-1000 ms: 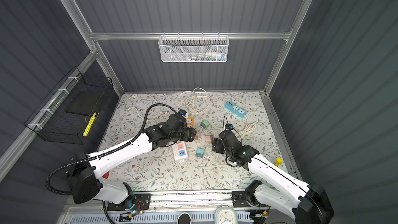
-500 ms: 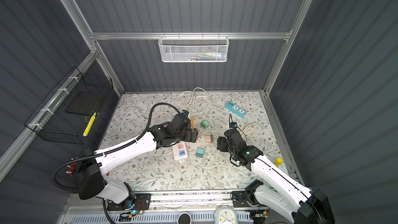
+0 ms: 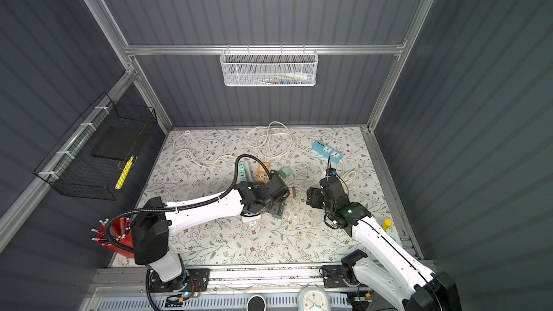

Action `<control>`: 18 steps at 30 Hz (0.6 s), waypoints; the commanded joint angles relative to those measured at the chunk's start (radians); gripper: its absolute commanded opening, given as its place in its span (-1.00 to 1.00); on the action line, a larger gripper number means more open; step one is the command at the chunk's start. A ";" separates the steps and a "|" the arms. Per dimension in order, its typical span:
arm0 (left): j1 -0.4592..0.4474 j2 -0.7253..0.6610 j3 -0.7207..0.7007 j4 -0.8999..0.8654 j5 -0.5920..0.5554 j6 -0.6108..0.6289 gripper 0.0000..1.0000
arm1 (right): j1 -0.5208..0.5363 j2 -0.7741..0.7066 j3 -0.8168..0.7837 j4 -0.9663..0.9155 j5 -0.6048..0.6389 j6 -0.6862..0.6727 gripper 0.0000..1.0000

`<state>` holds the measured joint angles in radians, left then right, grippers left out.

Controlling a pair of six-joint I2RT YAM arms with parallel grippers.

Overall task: Insert plugs into power strip
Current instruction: Pick up the plug from the center of the table.

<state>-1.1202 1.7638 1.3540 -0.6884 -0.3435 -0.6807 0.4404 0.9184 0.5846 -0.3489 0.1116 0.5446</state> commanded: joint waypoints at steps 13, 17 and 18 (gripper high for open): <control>-0.042 0.227 0.124 -0.057 -0.028 -0.105 0.63 | -0.022 -0.030 -0.032 -0.009 -0.037 0.005 0.54; -0.026 0.255 0.102 -0.001 0.013 -0.102 0.54 | -0.022 -0.018 -0.027 -0.007 -0.039 0.004 0.53; -0.021 0.265 0.099 0.006 0.030 -0.100 0.51 | -0.022 -0.015 -0.025 -0.009 -0.039 0.002 0.53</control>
<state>-1.1545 1.9869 1.4727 -0.7078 -0.3386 -0.7677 0.4232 0.8974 0.5667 -0.3523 0.0776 0.5453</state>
